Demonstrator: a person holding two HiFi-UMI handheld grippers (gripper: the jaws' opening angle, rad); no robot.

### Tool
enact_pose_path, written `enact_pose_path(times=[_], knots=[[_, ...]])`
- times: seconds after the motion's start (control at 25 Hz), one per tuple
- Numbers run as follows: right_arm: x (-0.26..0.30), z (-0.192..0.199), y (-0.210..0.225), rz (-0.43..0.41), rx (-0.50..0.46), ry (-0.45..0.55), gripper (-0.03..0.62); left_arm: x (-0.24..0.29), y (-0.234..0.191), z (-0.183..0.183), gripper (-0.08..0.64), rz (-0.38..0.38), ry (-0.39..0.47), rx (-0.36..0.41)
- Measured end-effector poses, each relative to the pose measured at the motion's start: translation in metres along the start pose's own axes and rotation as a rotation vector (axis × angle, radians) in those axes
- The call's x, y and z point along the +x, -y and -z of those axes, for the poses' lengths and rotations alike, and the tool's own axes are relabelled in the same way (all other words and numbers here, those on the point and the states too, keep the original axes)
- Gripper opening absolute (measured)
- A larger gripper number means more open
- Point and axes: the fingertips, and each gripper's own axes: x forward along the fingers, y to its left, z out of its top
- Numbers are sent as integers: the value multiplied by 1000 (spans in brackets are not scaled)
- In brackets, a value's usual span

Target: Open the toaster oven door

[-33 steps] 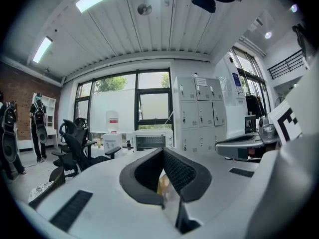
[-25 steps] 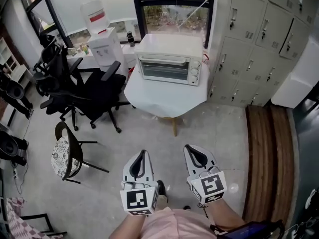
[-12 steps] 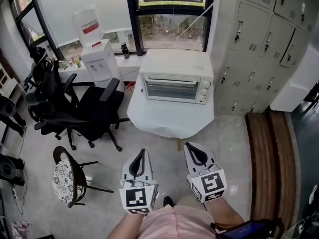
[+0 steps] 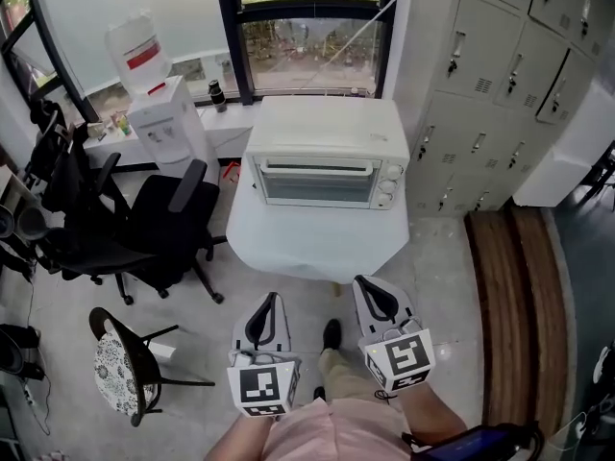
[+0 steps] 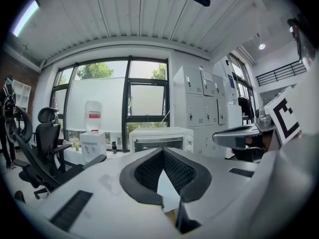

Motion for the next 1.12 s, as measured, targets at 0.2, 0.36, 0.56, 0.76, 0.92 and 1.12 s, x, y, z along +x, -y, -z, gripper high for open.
enact_pose_path(times=[0.2, 0.36, 0.56, 0.76, 0.92, 1.12], knots=[[50, 5, 34, 2, 48, -7, 2, 61, -7, 9, 12, 32, -44, 12], [95, 0, 73, 8, 61, -2, 2, 120, -14, 3, 12, 47, -67, 28], [146, -15, 118, 10, 70, 23, 2, 187, -21, -17, 12, 57, -65, 57], [182, -44, 144, -1, 45, 67, 2, 229, -32, -41, 12, 49, -42, 77], [197, -59, 153, -1, 14, 83, 3, 250, -43, -58, 14, 43, -12, 79], [213, -69, 162, 35, -5, 92, 3, 273, -53, -70, 12, 72, 22, 81]])
